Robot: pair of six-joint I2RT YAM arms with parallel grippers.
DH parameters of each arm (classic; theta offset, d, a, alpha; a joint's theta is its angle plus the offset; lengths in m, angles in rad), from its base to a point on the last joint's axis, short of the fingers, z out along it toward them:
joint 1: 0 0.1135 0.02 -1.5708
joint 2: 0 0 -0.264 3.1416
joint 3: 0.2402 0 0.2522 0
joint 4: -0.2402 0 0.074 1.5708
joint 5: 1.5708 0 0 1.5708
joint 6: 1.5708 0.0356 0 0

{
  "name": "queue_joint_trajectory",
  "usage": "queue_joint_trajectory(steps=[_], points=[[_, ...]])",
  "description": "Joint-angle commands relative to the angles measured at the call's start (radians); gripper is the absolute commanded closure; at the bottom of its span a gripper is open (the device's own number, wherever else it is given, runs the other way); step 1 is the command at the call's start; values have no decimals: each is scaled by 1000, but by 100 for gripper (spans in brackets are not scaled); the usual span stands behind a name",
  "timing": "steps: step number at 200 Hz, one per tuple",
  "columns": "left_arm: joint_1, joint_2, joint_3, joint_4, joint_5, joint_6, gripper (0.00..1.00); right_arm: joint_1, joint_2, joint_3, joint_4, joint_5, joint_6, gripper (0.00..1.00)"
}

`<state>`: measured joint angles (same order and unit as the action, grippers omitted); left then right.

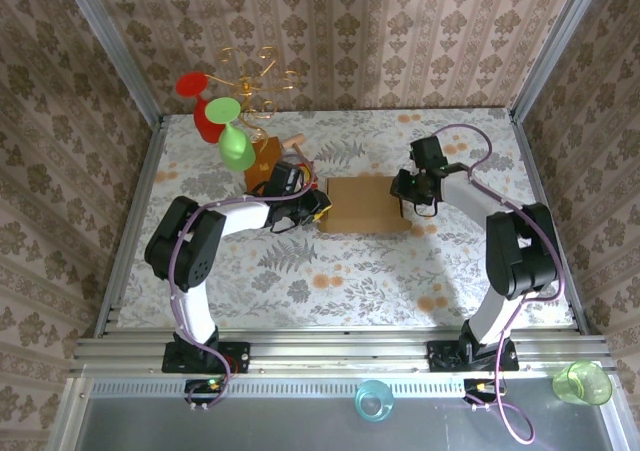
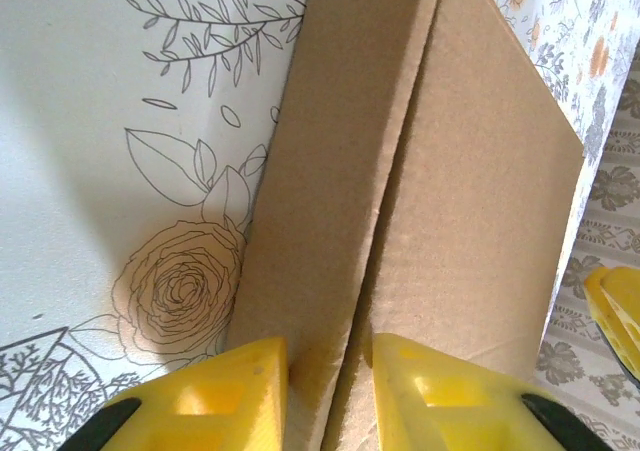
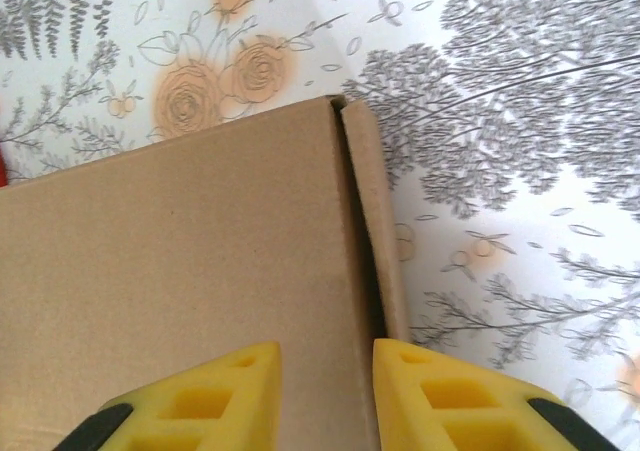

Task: Fold the paper box

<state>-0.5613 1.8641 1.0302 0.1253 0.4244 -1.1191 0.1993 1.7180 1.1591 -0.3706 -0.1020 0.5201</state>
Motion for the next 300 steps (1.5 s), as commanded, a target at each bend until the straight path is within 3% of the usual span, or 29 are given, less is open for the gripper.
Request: queue_joint_trajectory(steps=[1, 35, 72, 155, 197, 260, 300], points=[[-6, 20, 3, -30, -24, 31, 73, 3, -37, -21, -47, 84, -42, 69], [-14, 12, 0, -37, -30, 43, 73, 1, -25, -51, -19, 55, -51, 59], [-11, -6, -13, -76, -55, 89, 73, -63, -30, -162, 161, -186, -13, 42], [16, 7, -69, -12, -35, 111, 83, -164, -18, -249, 320, -403, 34, 32], [32, 3, -93, 2, -26, 119, 86, -192, 35, -241, 393, -579, 16, 23], [40, 20, -99, 20, -21, 116, 88, -189, 142, -257, 589, -739, 123, 21], [49, 15, -111, 60, -5, 107, 88, -170, 209, -254, 741, -805, 231, 24]])
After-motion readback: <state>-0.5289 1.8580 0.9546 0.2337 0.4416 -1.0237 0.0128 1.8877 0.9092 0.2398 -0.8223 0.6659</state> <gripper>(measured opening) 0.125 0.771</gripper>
